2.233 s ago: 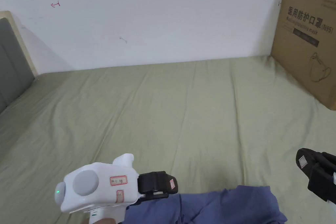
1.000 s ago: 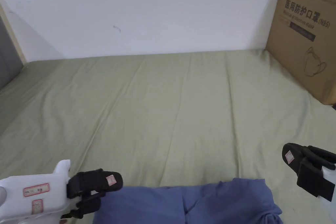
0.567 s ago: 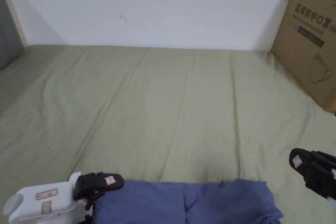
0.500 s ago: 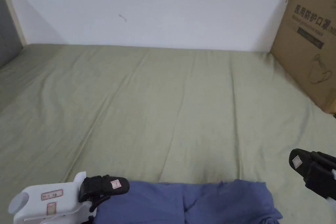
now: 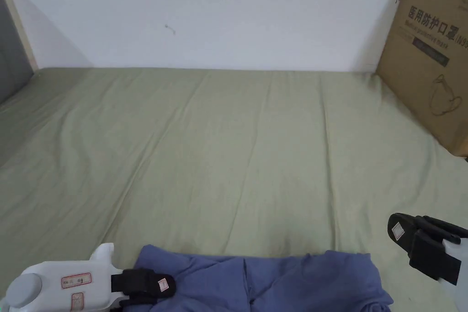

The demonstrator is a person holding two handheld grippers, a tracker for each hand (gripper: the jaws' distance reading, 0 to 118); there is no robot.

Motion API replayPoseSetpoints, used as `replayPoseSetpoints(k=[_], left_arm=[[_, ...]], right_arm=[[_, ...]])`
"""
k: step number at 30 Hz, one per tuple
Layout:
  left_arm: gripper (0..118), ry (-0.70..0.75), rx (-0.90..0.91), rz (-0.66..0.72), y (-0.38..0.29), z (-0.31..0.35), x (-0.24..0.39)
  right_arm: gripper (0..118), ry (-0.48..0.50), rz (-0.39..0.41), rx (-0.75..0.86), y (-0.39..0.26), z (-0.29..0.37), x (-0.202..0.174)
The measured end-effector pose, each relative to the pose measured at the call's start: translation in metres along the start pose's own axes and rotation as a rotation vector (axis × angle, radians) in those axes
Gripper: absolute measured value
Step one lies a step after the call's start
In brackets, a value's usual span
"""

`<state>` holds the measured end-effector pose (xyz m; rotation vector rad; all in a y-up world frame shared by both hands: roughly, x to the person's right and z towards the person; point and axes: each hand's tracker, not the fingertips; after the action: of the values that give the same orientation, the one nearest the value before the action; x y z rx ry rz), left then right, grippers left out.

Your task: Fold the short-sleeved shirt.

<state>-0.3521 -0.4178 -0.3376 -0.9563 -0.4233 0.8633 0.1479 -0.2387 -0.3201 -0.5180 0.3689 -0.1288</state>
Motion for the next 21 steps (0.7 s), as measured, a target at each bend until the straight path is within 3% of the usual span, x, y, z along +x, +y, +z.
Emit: replayPoseSetpoints(k=[8,11,12,18,21], left_arm=[[9,0.402,0.102,-0.235,0.023,0.081,0.072],[9,0.616,0.112,-0.398,0.024,0.089,0.107],[9,0.633,0.114,-0.415,0.023,0.088,0.115],[9,0.385,0.024,-0.286,0.021,0.038,0.156],[10,0.373,-0.047,-0.280,0.022,-0.004,0.165]], right_arm=[[0,0.033,-0.015,0.016,-0.002,-0.001,0.003],[0,0.044,-0.009,0.018,-0.006,0.000,0.003],[0,0.049,-0.013,0.018,-0.007,0.000,0.003],[0,0.058,-0.058,0.025,-0.011,0.005,0.013],[0,0.054,-0.090,0.030,-0.013,0.008,0.021]])
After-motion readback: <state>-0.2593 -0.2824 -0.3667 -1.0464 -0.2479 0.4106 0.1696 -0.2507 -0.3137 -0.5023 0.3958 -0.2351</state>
